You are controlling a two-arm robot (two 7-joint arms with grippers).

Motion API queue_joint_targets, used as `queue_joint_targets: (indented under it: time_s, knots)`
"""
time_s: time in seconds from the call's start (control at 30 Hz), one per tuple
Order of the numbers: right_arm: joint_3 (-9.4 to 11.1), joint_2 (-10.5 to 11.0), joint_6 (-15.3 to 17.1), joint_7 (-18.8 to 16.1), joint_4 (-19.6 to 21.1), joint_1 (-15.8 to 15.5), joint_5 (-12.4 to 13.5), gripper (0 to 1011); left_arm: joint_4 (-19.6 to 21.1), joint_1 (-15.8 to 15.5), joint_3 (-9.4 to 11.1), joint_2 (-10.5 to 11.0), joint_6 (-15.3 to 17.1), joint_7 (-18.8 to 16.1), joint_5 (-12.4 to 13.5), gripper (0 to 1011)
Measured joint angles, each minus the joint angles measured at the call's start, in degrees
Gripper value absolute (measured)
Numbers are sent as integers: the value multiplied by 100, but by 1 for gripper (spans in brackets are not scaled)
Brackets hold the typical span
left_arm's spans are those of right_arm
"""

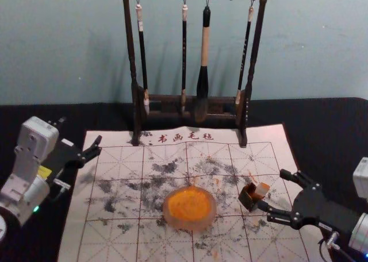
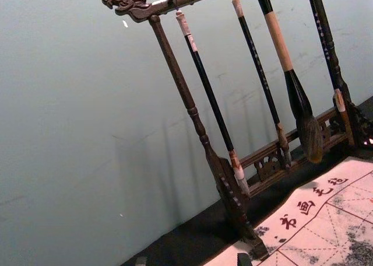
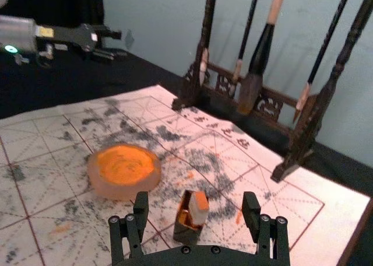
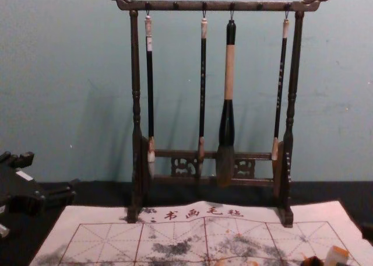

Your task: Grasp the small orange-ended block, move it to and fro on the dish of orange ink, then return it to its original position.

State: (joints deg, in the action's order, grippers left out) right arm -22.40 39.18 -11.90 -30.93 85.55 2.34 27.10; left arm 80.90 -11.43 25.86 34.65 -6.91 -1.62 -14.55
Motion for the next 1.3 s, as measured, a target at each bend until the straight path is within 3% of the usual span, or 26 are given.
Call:
queue_joint_targets:
  time_s: [0.37, 1.3]
  knots:
    - [40, -246, 263, -20, -324, 175, -139, 1000, 0, 0, 0, 0, 0, 0, 0, 1001]
    - [139, -565, 401, -514, -738, 514, -274, 1000, 0, 0, 0, 0, 0, 0, 0, 1001]
